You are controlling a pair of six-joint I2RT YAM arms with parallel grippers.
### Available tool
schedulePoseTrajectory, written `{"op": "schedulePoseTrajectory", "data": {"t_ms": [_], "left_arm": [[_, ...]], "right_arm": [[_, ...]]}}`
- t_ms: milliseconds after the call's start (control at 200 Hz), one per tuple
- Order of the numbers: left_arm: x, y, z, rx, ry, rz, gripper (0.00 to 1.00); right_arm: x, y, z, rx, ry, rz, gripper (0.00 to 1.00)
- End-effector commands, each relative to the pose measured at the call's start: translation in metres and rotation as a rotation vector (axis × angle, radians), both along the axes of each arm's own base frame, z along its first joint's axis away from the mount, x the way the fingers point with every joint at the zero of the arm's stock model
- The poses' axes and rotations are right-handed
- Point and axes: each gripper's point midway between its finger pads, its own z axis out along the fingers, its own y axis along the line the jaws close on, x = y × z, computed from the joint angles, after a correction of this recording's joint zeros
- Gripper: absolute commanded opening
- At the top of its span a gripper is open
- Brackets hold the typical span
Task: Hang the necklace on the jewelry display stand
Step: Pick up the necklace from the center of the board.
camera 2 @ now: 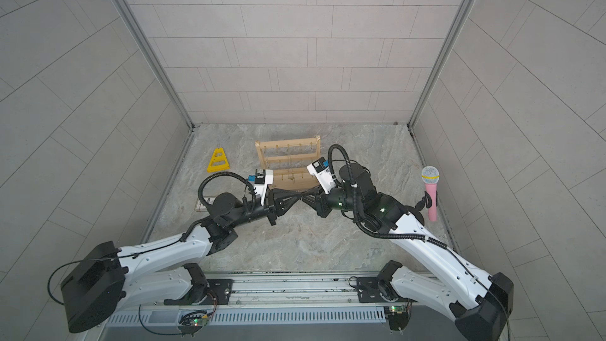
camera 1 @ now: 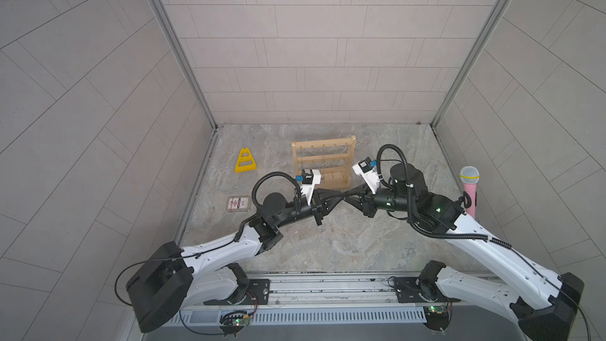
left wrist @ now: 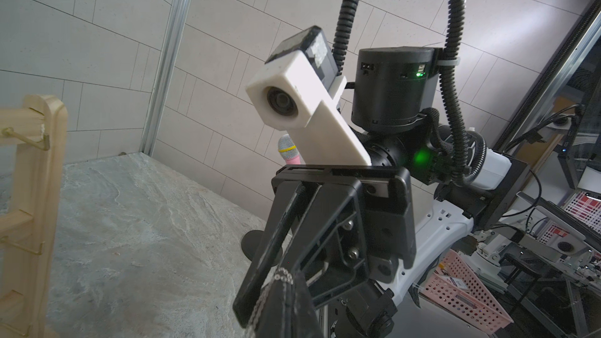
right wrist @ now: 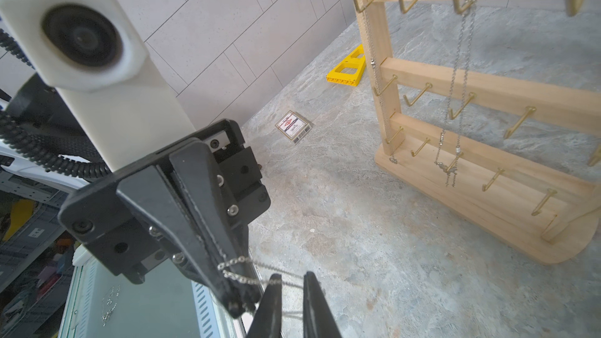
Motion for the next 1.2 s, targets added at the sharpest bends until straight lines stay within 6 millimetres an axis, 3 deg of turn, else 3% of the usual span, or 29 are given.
{"op": "schedulePoseTrajectory", "data": {"t_ms": [0,750,941,1196], "left_arm": [[-0.001,0.001,0.021,-0.041,-0.035,-0.010,0.00],[0.000,0.000,0.027,-0.056,-0.034,-0.018,0.00],[0.002,0.001,0.028,-0.057,-0.030,-0.014,0.00],[0.001,0.000,0.030,-0.066,-0.028,-0.021,0.00]], "right_arm": [[0.002,0.000,0.011,0.018,-0.040,-0.006,0.16],[0.005,0.012,0.013,0.094,-0.069,-0.001,0.16],[0.007,0.010,0.013,0.093,-0.084,-0.025,0.09],[0.008,0.013,0.017,0.121,-0.090,-0.021,0.07]]}}
